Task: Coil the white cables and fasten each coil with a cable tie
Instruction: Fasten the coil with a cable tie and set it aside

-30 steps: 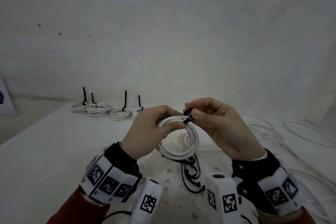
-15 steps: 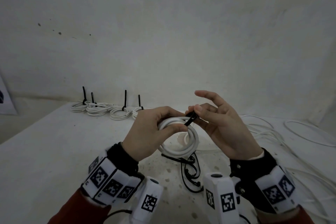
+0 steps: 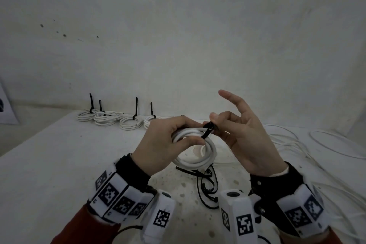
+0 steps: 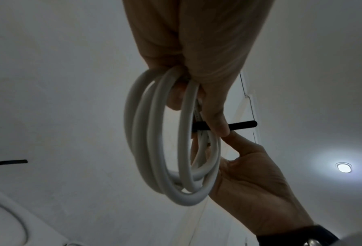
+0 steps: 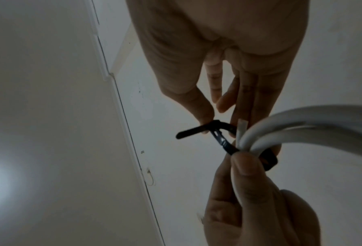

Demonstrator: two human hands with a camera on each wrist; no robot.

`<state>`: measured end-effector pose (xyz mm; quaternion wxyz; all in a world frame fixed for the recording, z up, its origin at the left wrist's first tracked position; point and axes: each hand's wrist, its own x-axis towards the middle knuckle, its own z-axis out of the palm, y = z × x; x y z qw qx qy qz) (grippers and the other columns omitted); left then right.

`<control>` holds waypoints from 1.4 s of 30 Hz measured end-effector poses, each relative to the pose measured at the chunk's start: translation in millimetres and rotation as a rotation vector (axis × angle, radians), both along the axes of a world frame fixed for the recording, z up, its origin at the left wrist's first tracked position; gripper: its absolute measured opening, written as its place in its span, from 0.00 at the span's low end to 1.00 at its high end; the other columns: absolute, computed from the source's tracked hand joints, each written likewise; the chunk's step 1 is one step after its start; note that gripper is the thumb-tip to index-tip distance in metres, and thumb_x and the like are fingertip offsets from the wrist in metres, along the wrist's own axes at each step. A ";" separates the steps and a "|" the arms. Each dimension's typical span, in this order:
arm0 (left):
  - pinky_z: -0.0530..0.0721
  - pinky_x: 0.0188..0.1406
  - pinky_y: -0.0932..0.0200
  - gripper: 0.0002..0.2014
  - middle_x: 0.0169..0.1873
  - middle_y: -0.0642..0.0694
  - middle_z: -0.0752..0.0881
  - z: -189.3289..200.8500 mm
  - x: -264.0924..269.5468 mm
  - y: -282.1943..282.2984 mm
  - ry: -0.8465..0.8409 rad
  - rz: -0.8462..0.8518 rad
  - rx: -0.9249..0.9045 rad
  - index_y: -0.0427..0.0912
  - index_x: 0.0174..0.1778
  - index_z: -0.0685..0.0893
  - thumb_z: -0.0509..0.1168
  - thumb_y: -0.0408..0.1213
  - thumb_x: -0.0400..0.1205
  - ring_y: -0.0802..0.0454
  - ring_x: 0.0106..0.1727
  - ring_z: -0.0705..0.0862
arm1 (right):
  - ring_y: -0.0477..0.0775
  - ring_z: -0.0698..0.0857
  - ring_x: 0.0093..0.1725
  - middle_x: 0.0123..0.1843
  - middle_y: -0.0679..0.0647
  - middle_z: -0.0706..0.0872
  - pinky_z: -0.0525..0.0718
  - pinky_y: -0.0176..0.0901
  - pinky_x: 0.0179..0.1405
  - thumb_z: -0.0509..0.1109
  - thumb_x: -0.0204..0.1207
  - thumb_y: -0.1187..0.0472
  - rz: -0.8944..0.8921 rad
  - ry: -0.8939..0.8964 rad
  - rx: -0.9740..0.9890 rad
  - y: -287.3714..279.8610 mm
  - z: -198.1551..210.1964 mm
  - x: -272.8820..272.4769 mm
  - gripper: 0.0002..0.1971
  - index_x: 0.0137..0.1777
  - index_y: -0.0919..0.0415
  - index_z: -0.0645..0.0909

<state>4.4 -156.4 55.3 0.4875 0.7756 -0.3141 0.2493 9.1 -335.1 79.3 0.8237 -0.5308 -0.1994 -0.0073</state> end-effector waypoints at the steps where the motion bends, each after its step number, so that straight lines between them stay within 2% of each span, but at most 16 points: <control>1: 0.85 0.42 0.56 0.12 0.45 0.56 0.90 0.1 -0.4 -0.4 -0.017 -0.001 0.009 0.51 0.50 0.88 0.76 0.45 0.71 0.58 0.42 0.88 | 0.63 0.83 0.45 0.31 0.57 0.77 0.86 0.42 0.45 0.73 0.65 0.68 0.001 0.010 0.000 -0.1 -0.1 0.3 0.31 0.70 0.56 0.75; 4: 0.84 0.38 0.56 0.12 0.43 0.54 0.90 -1.5 -0.4 -2.2 -0.064 0.011 0.041 0.51 0.50 0.88 0.74 0.46 0.71 0.57 0.39 0.88 | 0.63 0.81 0.44 0.27 0.55 0.75 0.88 0.43 0.45 0.74 0.63 0.68 -0.011 0.049 0.008 0.5 -3.0 3.6 0.30 0.68 0.58 0.77; 7: 0.82 0.38 0.67 0.13 0.40 0.55 0.90 -1.6 0.3 -1.2 -0.151 0.068 0.127 0.47 0.51 0.89 0.73 0.46 0.72 0.62 0.39 0.86 | 0.56 0.84 0.38 0.28 0.54 0.79 0.87 0.43 0.44 0.77 0.59 0.65 -0.023 0.095 -0.005 0.9 -5.5 7.2 0.28 0.62 0.62 0.78; 10: 0.77 0.43 0.79 0.15 0.44 0.60 0.88 2.1 3.2 5.6 -0.219 0.138 0.190 0.45 0.54 0.88 0.70 0.46 0.74 0.71 0.44 0.84 | 0.51 0.82 0.32 0.32 0.55 0.82 0.87 0.43 0.38 0.79 0.57 0.52 -0.091 0.125 -0.215 2.7 -5.8 7.3 0.20 0.44 0.63 0.80; 12: 0.73 0.46 0.83 0.15 0.46 0.63 0.85 3.5 5.6 10.5 -0.241 0.165 0.221 0.43 0.55 0.88 0.69 0.46 0.75 0.77 0.47 0.81 | 0.52 0.80 0.28 0.29 0.56 0.81 0.85 0.43 0.31 0.76 0.62 0.44 -0.110 0.149 -0.402 5.9 -5.3 4.3 0.20 0.31 0.62 0.79; 14: 0.73 0.48 0.83 0.16 0.46 0.60 0.86 2.5 7.2 12.7 -0.258 0.174 0.246 0.41 0.55 0.88 0.69 0.45 0.75 0.74 0.48 0.81 | 0.52 0.79 0.25 0.25 0.56 0.81 0.83 0.42 0.27 0.72 0.66 0.42 -0.053 0.189 -0.459 8.1 -4.2 1.7 0.22 0.27 0.62 0.81; 17: 0.75 0.49 0.79 0.16 0.46 0.53 0.89 -0.6 9.6 13.8 -0.288 0.191 0.276 0.38 0.54 0.88 0.67 0.45 0.76 0.64 0.48 0.83 | 0.49 0.78 0.22 0.24 0.55 0.80 0.83 0.38 0.25 0.71 0.67 0.48 0.052 0.248 -0.367 8.3 -2.4 -1.4 0.18 0.36 0.66 0.86; 18: 0.75 0.48 0.79 0.16 0.46 0.54 0.89 -1.3 10.7 14.4 -0.289 0.198 0.285 0.38 0.54 0.88 0.66 0.45 0.76 0.65 0.48 0.83 | 0.48 0.78 0.23 0.24 0.54 0.79 0.83 0.38 0.25 0.71 0.67 0.51 0.068 0.258 -0.330 7.8 -2.5 -1.5 0.17 0.39 0.67 0.86; 21: 0.74 0.46 0.82 0.17 0.45 0.65 0.85 -0.5 12.0 16.3 -0.217 0.189 0.221 0.42 0.54 0.88 0.67 0.48 0.75 0.75 0.47 0.82 | 0.47 0.76 0.23 0.24 0.53 0.78 0.82 0.36 0.25 0.70 0.71 0.57 0.069 0.255 -0.270 8.5 -3.6 -1.4 0.13 0.41 0.69 0.86; 24: 0.78 0.43 0.78 0.17 0.42 0.64 0.87 -0.5 12.6 16.0 -0.120 0.185 0.071 0.46 0.54 0.88 0.72 0.50 0.73 0.70 0.44 0.85 | 0.46 0.73 0.23 0.22 0.53 0.78 0.77 0.33 0.24 0.68 0.77 0.61 0.045 0.243 -0.257 11.9 -3.4 -3.5 0.11 0.42 0.68 0.87; 26: 0.78 0.42 0.77 0.14 0.41 0.62 0.88 -0.3 12.4 15.2 -0.086 0.186 0.021 0.46 0.54 0.88 0.75 0.42 0.74 0.67 0.42 0.86 | 0.45 0.72 0.23 0.22 0.53 0.77 0.74 0.32 0.23 0.68 0.76 0.62 0.052 0.224 -0.253 12.8 -2.4 -5.3 0.10 0.43 0.69 0.87; 28: 0.78 0.42 0.77 0.13 0.42 0.62 0.89 0.2 11.7 14.4 -0.062 0.176 -0.003 0.46 0.54 0.88 0.74 0.37 0.74 0.67 0.43 0.87 | 0.45 0.72 0.23 0.22 0.52 0.77 0.72 0.32 0.24 0.70 0.72 0.61 0.068 0.197 -0.264 11.9 -0.9 -7.1 0.10 0.45 0.70 0.86; 31: 0.79 0.45 0.76 0.14 0.43 0.63 0.89 1.1 10.2 13.4 -0.025 0.145 -0.049 0.49 0.54 0.87 0.73 0.39 0.73 0.67 0.44 0.87 | 0.44 0.74 0.23 0.22 0.52 0.78 0.71 0.31 0.25 0.71 0.68 0.60 0.081 0.166 -0.297 9.0 0.1 -8.6 0.13 0.47 0.70 0.86; 33: 0.80 0.47 0.74 0.14 0.45 0.62 0.90 2.3 9.4 12.6 0.009 0.127 -0.087 0.50 0.55 0.88 0.72 0.41 0.73 0.66 0.46 0.88 | 0.44 0.75 0.23 0.22 0.52 0.78 0.72 0.32 0.25 0.70 0.72 0.64 0.080 0.153 -0.312 7.9 -0.4 -9.3 0.11 0.50 0.72 0.86; 36: 0.80 0.47 0.75 0.13 0.46 0.62 0.89 3.4 8.7 11.8 0.006 0.146 -0.092 0.51 0.56 0.87 0.73 0.37 0.75 0.67 0.48 0.87 | 0.44 0.75 0.23 0.22 0.53 0.79 0.72 0.32 0.26 0.67 0.77 0.69 0.065 0.132 -0.332 8.1 -1.5 -10.0 0.09 0.54 0.73 0.84; 42: 0.78 0.48 0.77 0.15 0.49 0.63 0.88 4.3 9.3 14.7 -0.035 0.162 -0.048 0.51 0.59 0.86 0.72 0.36 0.76 0.69 0.50 0.86 | 0.48 0.72 0.24 0.23 0.54 0.79 0.71 0.37 0.29 0.67 0.79 0.69 0.049 0.024 -0.456 8.5 -2.3 -10.7 0.08 0.56 0.67 0.84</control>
